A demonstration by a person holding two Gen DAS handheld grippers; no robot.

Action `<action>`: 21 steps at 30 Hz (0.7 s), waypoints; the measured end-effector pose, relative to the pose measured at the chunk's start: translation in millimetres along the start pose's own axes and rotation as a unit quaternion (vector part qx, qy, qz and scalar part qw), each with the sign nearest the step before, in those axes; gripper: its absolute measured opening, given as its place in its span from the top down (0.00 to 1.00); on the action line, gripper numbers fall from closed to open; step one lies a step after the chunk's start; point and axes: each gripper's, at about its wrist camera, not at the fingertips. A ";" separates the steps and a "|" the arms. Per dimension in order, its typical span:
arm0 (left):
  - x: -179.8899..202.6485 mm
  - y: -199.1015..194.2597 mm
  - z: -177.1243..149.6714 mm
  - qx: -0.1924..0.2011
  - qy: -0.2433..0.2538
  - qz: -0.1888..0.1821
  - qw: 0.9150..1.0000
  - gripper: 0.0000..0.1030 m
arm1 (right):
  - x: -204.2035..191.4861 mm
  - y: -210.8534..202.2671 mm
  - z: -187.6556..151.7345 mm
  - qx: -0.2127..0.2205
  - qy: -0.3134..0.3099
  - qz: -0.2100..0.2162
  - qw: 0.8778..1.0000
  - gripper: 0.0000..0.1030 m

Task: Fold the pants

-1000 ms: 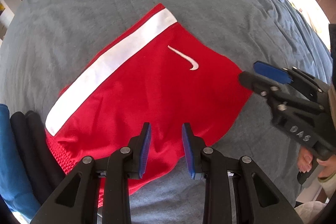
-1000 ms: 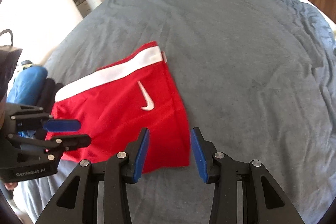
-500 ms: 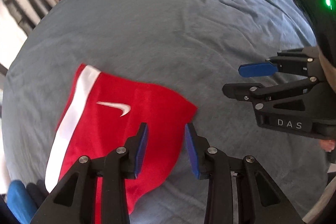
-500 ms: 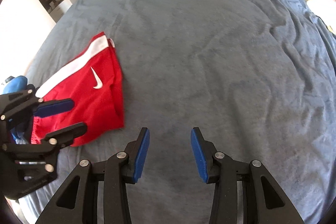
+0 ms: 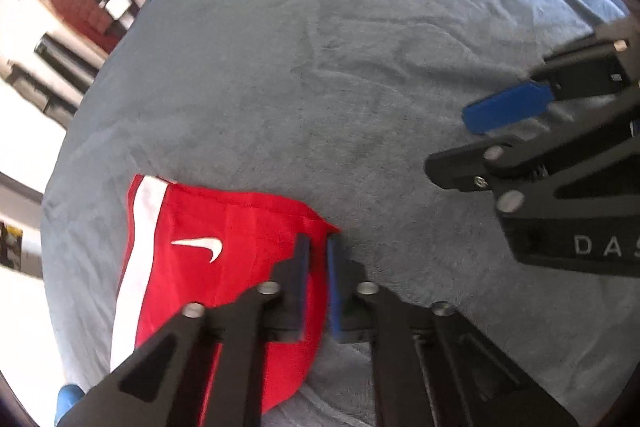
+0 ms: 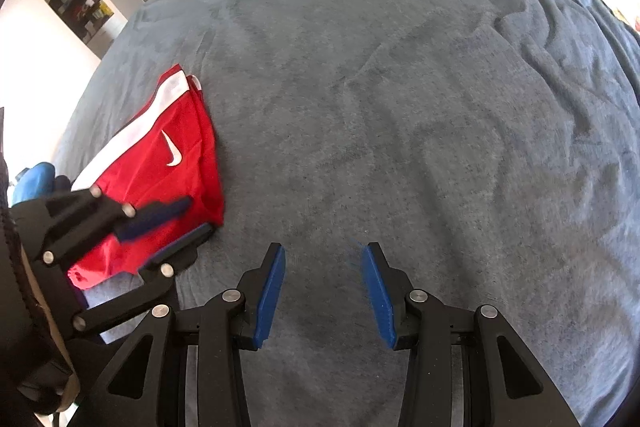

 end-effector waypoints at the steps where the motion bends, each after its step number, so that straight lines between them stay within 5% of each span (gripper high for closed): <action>1: -7.1 -2.6 1.5 0.000 -0.021 -0.007 1.000 0.95 | 2.2 -3.3 -1.5 0.000 0.000 0.001 1.000 0.59; 4: -37.2 -12.9 1.8 0.000 -0.116 -0.029 0.993 0.95 | 2.0 -4.7 -0.7 0.001 0.000 0.007 1.000 0.59; 8: -92.2 -16.4 -7.7 -0.015 -0.251 -0.062 0.966 0.95 | -3.7 -4.7 4.1 0.004 0.002 0.033 0.999 0.59; 10: -111.3 -19.1 -13.9 -0.014 -0.287 -0.046 0.957 0.95 | -11.1 -4.3 8.5 0.010 -0.003 0.048 0.999 0.59; 21: -113.3 -26.7 -30.4 -0.010 -0.284 -0.058 0.957 0.95 | -47.7 24.7 26.3 -0.008 -0.026 0.157 0.987 0.67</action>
Point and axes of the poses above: each gripper's, at about its wrist camera, not at the fingertips, and y roughly the way its jaws point, x to its right, z to its top, and after that the axes turned 1 degree about -y, right-handed
